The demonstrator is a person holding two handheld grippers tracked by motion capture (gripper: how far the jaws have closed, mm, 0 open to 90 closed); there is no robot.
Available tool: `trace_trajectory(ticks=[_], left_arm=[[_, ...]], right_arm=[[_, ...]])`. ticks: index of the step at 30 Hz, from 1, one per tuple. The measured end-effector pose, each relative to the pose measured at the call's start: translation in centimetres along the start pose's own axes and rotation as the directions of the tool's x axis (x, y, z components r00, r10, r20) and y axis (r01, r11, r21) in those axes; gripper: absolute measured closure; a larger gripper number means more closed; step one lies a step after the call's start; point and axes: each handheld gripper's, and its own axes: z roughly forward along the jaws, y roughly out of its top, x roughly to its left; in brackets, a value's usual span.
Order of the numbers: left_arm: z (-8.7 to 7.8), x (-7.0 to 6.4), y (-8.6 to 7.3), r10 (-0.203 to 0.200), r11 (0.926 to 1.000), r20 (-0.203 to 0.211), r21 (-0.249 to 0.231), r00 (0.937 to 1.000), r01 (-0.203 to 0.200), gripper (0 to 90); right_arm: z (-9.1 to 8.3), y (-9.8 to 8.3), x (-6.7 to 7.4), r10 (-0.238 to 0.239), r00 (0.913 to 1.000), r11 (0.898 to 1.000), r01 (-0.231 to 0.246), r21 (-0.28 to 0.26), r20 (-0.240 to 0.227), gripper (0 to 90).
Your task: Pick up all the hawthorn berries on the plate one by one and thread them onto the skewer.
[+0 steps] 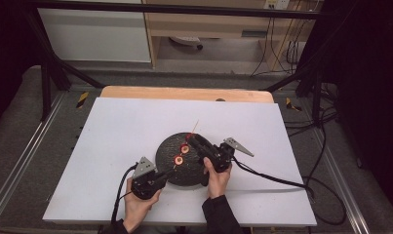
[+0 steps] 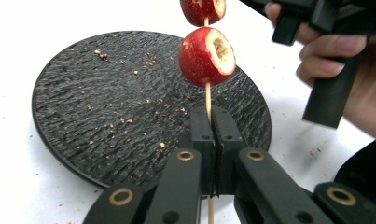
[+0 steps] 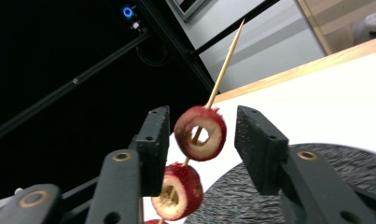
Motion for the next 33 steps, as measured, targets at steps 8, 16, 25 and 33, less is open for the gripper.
trace_trajectory(ticks=[8, 16, 25, 33], left_arm=[[-0.2, 0.5, -0.2, 0.004, 0.9999, -0.007, 0.013, 1.0, -0.004, 88.8], [-0.4, 1.1, -0.2, 0.002, 0.9992, -0.006, 0.04, 1.0, -0.002, 88.8], [-0.8, 1.7, 0.3, 0.008, 0.9974, 0.001, 0.072, 1.0, -0.008, 88.8], [-1.6, 2.3, 1.4, 0.027, 0.9942, 0.0, 0.104, 0.9996, -0.027, 88.8]], right_arm=[[-0.9, 1.9, 0.0, -0.119, 0.9925, 0.988, 0.116, 0.1, 0.026, 30.5], [-2.0, 2.9, -0.9, -0.229, 0.9724, 0.949, 0.212, 0.234, 0.046, 9.8], [-4.1, 3.7, -2.5, -0.348, 0.9366, 0.868, 0.303, 0.394, 0.045, 0.6], [-6.6, 3.6, -4.0, -0.414, 0.9098, 0.802, 0.347, 0.486, 0.033, 0.5]])
